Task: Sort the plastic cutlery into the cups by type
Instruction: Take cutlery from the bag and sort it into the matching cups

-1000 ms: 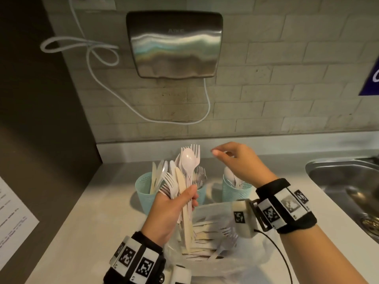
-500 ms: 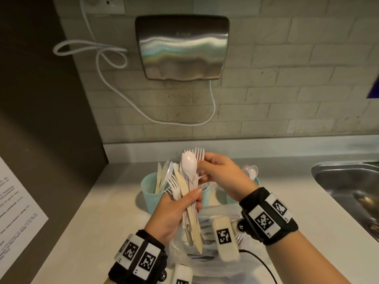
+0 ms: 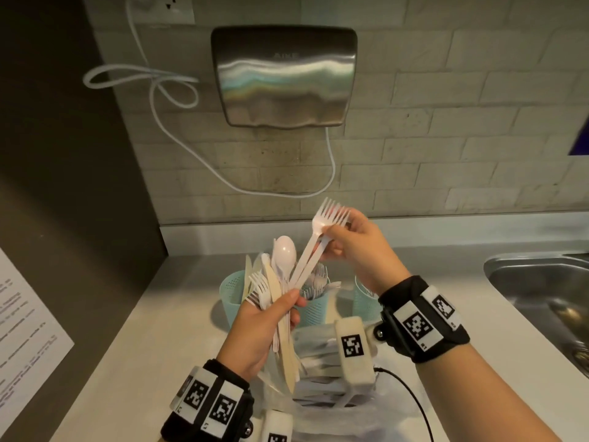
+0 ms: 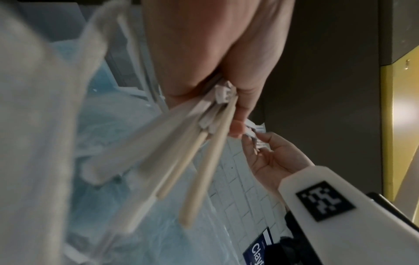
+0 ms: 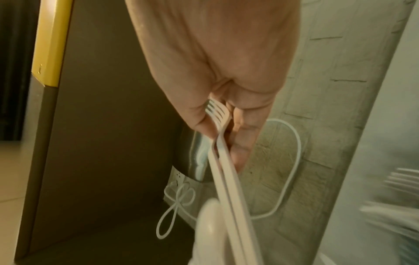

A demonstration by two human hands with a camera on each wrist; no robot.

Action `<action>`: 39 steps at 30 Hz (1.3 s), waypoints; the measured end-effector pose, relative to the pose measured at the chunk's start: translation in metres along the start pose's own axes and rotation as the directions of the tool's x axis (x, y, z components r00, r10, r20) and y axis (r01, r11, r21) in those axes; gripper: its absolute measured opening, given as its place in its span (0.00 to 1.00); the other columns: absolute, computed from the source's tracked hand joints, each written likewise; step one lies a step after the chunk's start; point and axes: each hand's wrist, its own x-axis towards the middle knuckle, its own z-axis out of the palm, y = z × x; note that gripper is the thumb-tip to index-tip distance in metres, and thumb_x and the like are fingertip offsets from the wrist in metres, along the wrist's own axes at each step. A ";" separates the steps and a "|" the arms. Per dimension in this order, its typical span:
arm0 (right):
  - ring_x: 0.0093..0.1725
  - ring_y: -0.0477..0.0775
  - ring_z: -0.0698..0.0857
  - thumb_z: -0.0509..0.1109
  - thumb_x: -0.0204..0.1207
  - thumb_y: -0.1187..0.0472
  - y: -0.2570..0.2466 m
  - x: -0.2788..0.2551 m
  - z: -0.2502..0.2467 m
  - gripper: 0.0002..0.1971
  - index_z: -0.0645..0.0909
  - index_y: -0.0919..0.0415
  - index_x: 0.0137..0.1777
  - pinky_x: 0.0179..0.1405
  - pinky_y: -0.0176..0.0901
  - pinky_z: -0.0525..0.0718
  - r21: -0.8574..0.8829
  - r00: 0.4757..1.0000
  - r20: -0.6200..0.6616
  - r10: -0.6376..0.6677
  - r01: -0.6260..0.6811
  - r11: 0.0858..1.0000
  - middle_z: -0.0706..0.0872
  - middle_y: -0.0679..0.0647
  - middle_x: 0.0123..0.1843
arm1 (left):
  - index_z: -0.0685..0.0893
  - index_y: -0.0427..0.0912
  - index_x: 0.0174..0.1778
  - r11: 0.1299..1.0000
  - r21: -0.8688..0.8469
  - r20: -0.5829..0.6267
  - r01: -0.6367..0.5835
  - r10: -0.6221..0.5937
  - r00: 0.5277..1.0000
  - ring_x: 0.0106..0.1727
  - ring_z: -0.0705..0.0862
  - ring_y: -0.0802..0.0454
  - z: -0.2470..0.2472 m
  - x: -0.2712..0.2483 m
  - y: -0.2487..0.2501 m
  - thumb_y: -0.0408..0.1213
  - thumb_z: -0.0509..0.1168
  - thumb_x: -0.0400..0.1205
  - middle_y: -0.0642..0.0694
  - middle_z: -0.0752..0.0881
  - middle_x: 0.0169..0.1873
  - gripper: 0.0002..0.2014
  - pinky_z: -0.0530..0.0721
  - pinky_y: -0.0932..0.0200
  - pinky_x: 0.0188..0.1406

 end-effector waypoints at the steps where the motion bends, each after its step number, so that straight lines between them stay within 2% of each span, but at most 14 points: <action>1: 0.29 0.46 0.88 0.60 0.79 0.74 -0.003 0.004 -0.003 0.08 0.74 0.64 0.54 0.36 0.43 0.90 0.028 0.999 -0.046 -0.025 0.026 0.999 0.84 0.58 0.40 | 0.86 0.39 0.44 1.000 -0.005 -0.033 -0.005 0.004 0.999 0.27 0.79 0.54 -0.002 0.001 0.001 0.29 0.66 0.79 0.43 0.87 0.31 0.04 0.80 0.64 0.27; 5: 0.42 0.54 0.89 0.60 0.79 0.74 -0.006 0.017 -0.011 0.10 0.73 0.59 0.53 0.42 0.46 0.91 -0.026 0.976 -0.170 -0.135 0.132 0.991 0.85 0.57 0.47 | 0.84 0.39 0.45 0.997 -0.077 -0.117 -0.001 -0.008 0.993 0.27 0.77 0.53 -0.014 0.006 0.003 0.29 0.65 0.79 0.42 0.82 0.29 0.03 0.79 0.65 0.27; 8: 0.50 0.59 0.88 0.61 0.78 0.72 0.010 0.025 -0.009 0.11 0.72 0.57 0.55 0.49 0.55 0.89 -0.260 0.970 -0.174 -0.171 0.122 0.958 0.84 0.56 0.50 | 0.84 0.38 0.46 0.996 -0.091 -0.136 -0.008 -0.005 0.991 0.28 0.76 0.53 -0.017 0.007 0.003 0.30 0.66 0.79 0.42 0.81 0.29 0.03 0.79 0.64 0.28; 10: 0.48 0.58 0.87 0.60 0.78 0.71 0.025 0.028 -0.005 0.12 0.72 0.57 0.57 0.50 0.57 0.88 -0.399 0.970 -0.149 -0.192 0.119 0.909 0.83 0.50 0.47 | 0.84 0.38 0.46 0.996 -0.085 -0.129 -0.019 0.008 0.992 0.28 0.76 0.53 -0.017 0.006 0.003 0.29 0.65 0.80 0.42 0.80 0.29 0.03 0.78 0.63 0.29; 12: 0.40 0.52 0.84 0.60 0.78 0.69 0.040 0.031 -0.003 0.13 0.73 0.59 0.60 0.42 0.51 0.84 -0.490 0.966 -0.148 -0.210 0.113 0.865 0.82 0.47 0.43 | 0.83 0.37 0.48 0.996 -0.077 -0.120 -0.034 0.024 0.992 0.28 0.76 0.53 -0.016 0.005 0.004 0.29 0.65 0.80 0.42 0.80 0.29 0.03 0.78 0.62 0.31; 14: 0.36 0.53 0.81 0.60 0.78 0.68 0.051 0.033 -0.001 0.16 0.73 0.62 0.65 0.38 0.46 0.79 -0.569 0.974 -0.140 -0.179 0.069 0.820 0.84 0.52 0.44 | 0.82 0.36 0.49 0.996 -0.081 -0.109 -0.043 0.034 0.993 0.29 0.76 0.53 -0.015 0.004 0.004 0.29 0.65 0.79 0.42 0.80 0.29 0.04 0.78 0.62 0.32; 18: 0.61 0.61 0.83 0.66 0.77 0.63 0.070 0.034 -0.002 0.24 0.70 0.59 0.74 0.58 0.47 0.80 -0.798 0.999 0.009 0.036 -0.015 0.603 0.81 0.62 0.67 | 0.83 0.36 0.49 0.997 -0.071 -0.074 -0.043 0.037 0.997 0.29 0.78 0.52 -0.013 0.002 0.004 0.29 0.65 0.80 0.43 0.81 0.29 0.04 0.81 0.63 0.32; 22: 0.69 0.60 0.78 0.68 0.78 0.60 0.065 0.029 -0.003 0.28 0.66 0.58 0.78 0.66 0.47 0.75 -0.852 0.999 0.018 -0.035 0.034 0.522 0.73 0.61 0.74 | 0.83 0.36 0.51 0.997 -0.074 -0.018 -0.036 0.035 0.999 0.30 0.79 0.51 -0.007 0.000 0.004 0.28 0.64 0.80 0.42 0.82 0.29 0.06 0.81 0.60 0.33; 25: 0.67 0.54 0.79 0.66 0.80 0.57 0.051 0.021 0.001 0.22 0.74 0.57 0.73 0.66 0.45 0.77 -0.807 0.991 0.052 -0.124 0.115 0.580 0.77 0.56 0.70 | 0.84 0.35 0.52 0.999 -0.036 -0.023 -0.033 0.032 0.999 0.31 0.81 0.51 -0.004 0.001 0.001 0.28 0.64 0.80 0.42 0.84 0.31 0.07 0.83 0.61 0.33; 27: 0.60 0.49 0.83 0.66 0.80 0.54 0.039 0.010 0.008 0.16 0.81 0.56 0.65 0.63 0.45 0.81 -0.674 0.978 0.059 -0.200 0.187 0.714 0.83 0.53 0.62 | 0.85 0.37 0.52 0.999 0.018 -0.030 -0.038 0.038 0.999 0.31 0.80 0.51 -0.002 0.002 -0.002 0.28 0.66 0.80 0.43 0.85 0.31 0.07 0.82 0.60 0.34; 30: 0.49 0.47 0.87 0.72 0.75 0.48 0.027 -0.007 0.019 0.14 0.85 0.56 0.55 0.54 0.42 0.85 -0.403 0.989 0.085 -0.124 0.148 0.903 0.89 0.52 0.50 | 0.85 0.37 0.50 0.992 0.111 -0.046 -0.058 0.064 0.997 0.30 0.79 0.51 0.002 0.003 -0.006 0.28 0.66 0.80 0.44 0.85 0.30 0.06 0.80 0.60 0.32; 33: 0.38 0.44 0.84 0.78 0.69 0.51 0.029 -0.009 0.023 0.16 0.85 0.58 0.53 0.42 0.38 0.83 -0.375 0.995 0.072 -0.066 0.088 0.923 0.87 0.51 0.40 | 0.84 0.37 0.49 0.976 0.197 -0.051 -0.092 0.104 0.993 0.28 0.79 0.52 0.007 0.004 -0.007 0.25 0.65 0.80 0.43 0.85 0.31 0.06 0.80 0.62 0.28; 36: 0.28 0.40 0.78 0.76 0.72 0.60 0.031 -0.004 0.022 0.10 0.84 0.59 0.52 0.31 0.29 0.76 -0.394 0.998 0.035 -0.049 0.058 0.917 0.82 0.48 0.33 | 0.84 0.37 0.50 0.956 0.269 -0.040 -0.114 0.129 0.991 0.30 0.80 0.51 0.008 0.004 -0.008 0.25 0.65 0.79 0.41 0.85 0.33 0.07 0.81 0.60 0.30; 39: 0.33 0.48 0.77 0.70 0.75 0.64 0.028 -0.001 0.020 0.08 0.84 0.61 0.53 0.33 0.35 0.74 -0.348 0.999 0.040 -0.037 0.049 0.936 0.83 0.62 0.36 | 0.84 0.38 0.49 0.944 0.305 -0.019 -0.128 0.141 0.990 0.31 0.80 0.52 0.007 0.001 -0.008 0.28 0.68 0.78 0.41 0.84 0.33 0.05 0.82 0.58 0.34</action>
